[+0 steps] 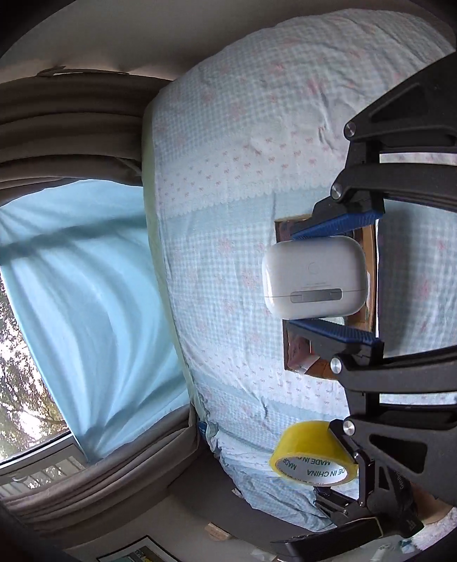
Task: Organize rigid objects
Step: 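Carry the tape roll and earbud case over the cardboard box with both tools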
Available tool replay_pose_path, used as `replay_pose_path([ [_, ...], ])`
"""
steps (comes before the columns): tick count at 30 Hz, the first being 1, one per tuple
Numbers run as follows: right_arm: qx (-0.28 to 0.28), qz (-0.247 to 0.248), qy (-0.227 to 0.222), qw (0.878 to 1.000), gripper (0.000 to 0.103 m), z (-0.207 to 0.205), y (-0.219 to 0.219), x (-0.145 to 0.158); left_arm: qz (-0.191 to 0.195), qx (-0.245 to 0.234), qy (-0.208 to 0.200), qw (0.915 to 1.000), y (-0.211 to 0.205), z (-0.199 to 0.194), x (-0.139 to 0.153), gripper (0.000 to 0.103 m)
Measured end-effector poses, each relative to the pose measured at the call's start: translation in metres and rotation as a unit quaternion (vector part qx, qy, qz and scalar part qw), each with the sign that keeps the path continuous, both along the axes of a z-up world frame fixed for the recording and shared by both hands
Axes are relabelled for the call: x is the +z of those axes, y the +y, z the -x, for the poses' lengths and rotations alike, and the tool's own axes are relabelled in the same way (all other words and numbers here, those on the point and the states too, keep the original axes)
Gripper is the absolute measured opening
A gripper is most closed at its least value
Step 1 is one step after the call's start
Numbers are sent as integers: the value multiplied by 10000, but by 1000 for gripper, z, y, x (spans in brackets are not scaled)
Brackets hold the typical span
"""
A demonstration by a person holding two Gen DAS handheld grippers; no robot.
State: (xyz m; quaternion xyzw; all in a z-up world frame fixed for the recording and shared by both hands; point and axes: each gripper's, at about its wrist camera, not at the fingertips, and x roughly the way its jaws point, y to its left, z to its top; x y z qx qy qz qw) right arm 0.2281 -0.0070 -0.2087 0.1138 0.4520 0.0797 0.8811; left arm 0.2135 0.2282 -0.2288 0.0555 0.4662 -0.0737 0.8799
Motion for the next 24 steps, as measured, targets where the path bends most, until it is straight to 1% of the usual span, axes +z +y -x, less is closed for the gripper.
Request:
replay_pose_path([
  [4, -69, -75, 243, 9997, 42, -10, 28, -23, 29, -91, 411, 9991, 18, -16, -36, 96],
  [10, 8, 0, 599, 9982, 42, -30, 49, -66, -25, -331, 964, 9948, 13, -44, -88, 96],
  [13, 14, 8, 863, 9963, 42, -40, 53, -94, -21, -408, 1329, 9903, 5, -62, -116, 96],
  [18, 7, 41, 1262, 9920, 42, -53, 51, -136, -94, -542, 1807, 9820, -7, -91, -159, 96],
  [21, 88, 124, 1503, 9885, 42, -60, 52, -163, -160, -617, 1979, 9781, -15, -102, -179, 96],
  [24, 110, 114, 1711, 9851, 42, -64, 50, -184, -158, -617, 2071, 9763, -18, -108, -188, 96],
])
